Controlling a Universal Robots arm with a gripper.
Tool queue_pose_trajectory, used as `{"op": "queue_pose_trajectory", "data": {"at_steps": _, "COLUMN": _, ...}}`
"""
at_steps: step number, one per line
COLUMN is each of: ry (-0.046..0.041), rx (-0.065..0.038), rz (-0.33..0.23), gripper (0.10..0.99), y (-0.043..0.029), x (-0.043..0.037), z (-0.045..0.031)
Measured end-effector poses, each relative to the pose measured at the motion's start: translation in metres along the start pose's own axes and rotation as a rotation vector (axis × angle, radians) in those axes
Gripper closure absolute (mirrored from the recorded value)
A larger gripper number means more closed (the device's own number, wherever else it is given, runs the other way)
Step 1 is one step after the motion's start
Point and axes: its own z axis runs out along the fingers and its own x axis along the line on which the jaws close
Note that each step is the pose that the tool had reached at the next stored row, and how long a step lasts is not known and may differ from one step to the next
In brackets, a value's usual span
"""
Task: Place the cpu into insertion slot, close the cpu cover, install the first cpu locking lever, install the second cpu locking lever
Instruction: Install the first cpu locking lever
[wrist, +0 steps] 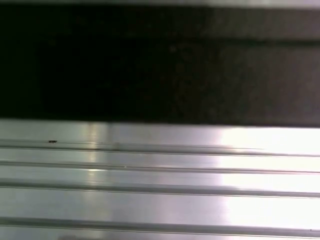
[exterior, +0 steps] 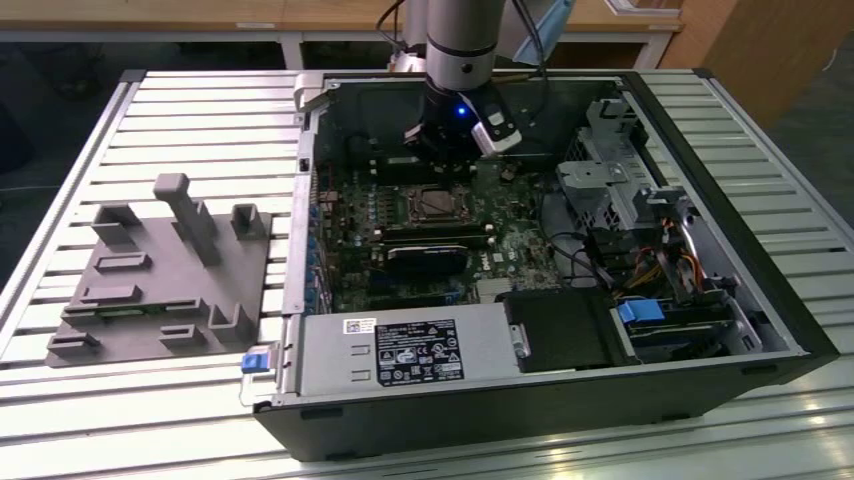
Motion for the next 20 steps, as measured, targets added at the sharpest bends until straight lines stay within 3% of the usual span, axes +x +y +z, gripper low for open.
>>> {"op": "queue_pose_trajectory", "data": {"at_steps": 8, "ry": 0.0002, "rx": 0.015, "rz": 0.0, "gripper": 0.969, "y": -0.0001, "x": 0.0, "z": 0.0012}}
{"op": "queue_pose_trajectory", "data": {"at_steps": 20, "ry": 0.0005, "rx": 0.017, "rz": 0.0, "gripper": 0.969, "y": 0.0, "x": -0.0001, "z": 0.0061}}
